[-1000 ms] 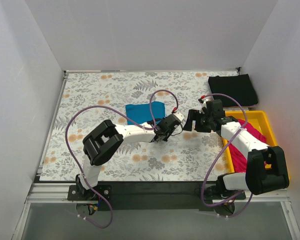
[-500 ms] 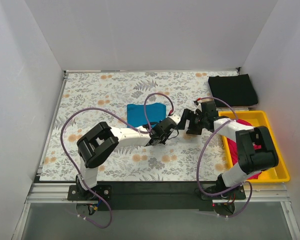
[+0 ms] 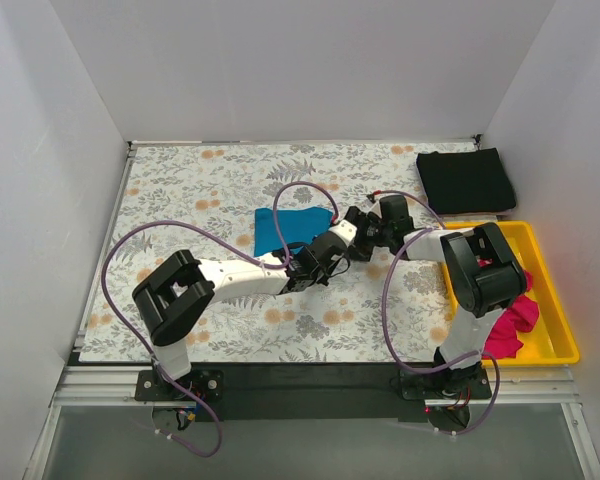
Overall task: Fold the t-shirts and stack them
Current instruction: Neatly place the folded tshirt to the corner
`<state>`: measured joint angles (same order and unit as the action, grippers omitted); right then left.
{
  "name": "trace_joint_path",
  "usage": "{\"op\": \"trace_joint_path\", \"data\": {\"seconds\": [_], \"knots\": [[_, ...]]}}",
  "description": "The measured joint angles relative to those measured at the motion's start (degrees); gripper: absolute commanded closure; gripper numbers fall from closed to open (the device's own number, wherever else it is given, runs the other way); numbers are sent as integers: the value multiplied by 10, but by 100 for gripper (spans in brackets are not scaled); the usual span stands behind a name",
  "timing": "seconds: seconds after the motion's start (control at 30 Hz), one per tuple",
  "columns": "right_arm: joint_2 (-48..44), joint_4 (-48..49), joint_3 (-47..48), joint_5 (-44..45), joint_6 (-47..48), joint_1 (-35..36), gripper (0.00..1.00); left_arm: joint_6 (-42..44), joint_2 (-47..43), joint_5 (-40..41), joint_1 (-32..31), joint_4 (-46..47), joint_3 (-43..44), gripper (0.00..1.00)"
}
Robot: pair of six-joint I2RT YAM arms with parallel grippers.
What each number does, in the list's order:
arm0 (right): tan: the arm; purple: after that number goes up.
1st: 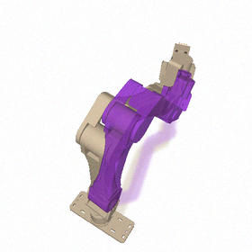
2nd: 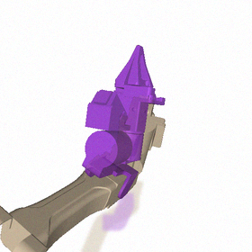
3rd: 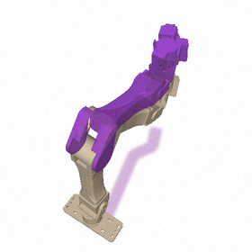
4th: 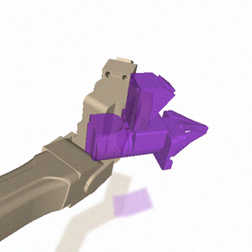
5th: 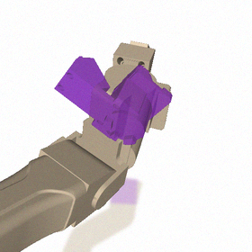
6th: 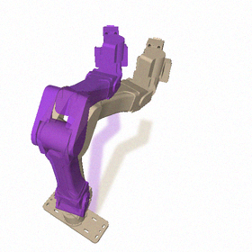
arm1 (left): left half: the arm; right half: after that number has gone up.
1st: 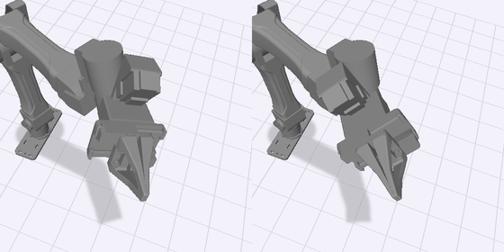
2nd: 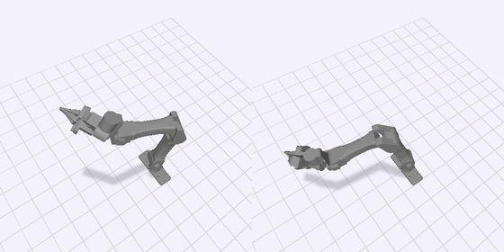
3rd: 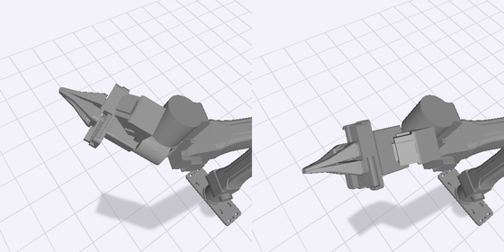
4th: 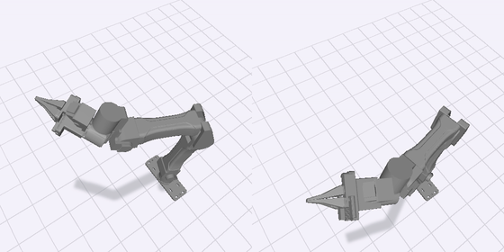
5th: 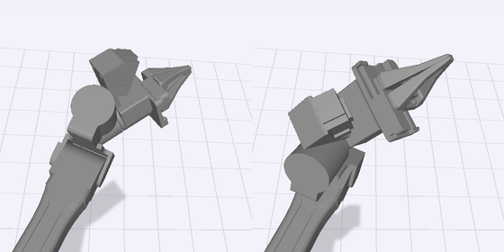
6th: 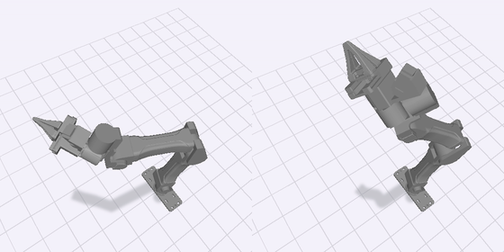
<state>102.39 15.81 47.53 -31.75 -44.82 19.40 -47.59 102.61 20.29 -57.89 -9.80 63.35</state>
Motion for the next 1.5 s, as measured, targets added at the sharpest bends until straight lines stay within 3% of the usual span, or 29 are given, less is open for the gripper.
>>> {"op": "trace_joint_path", "data": {"seconds": [0.27, 0.47, 0.57, 0.7, 0.8, 1.13, 1.23, 1.27, 1.37, 1.5], "knots": [[61, 29, 55, -6, -40, 39, 22, -2, -7, -3, 0, 11, -5, 100], [97, 37, 90, -7, -45, 66, 36, -7, -7, -14, 0, 15, -8, 100], [110, 34, 100, -9, -38, 70, 51, -12, -7, -23, 0, 18, -8, 100], [117, 9, 106, 3, -10, 70, 87, -24, -7, -36, 0, 24, -8, 99], [117, -26, 117, 13, 23, 70, 99, -37, -7, -40, 0, 26, -8, 89], [109, -218, 223, 103, 220, 57, 99, -100, -52, -48, 33, -4, -7, 64], [109, -269, 261, 144, 281, 37, 99, -117, -103, -68, 95, -16, -8, 48], [109, -284, 273, 158, 301, 28, 99, -123, -117, -71, 116, -16, -10, 38], [109, -332, 309, 203, 363, -1, 99, -132, -162, -71, 204, -24, -18, 26], [109, -384, 365, 270, 441, -30, 99, -156, -174, -61, 305, -55, -19, 17]]}}
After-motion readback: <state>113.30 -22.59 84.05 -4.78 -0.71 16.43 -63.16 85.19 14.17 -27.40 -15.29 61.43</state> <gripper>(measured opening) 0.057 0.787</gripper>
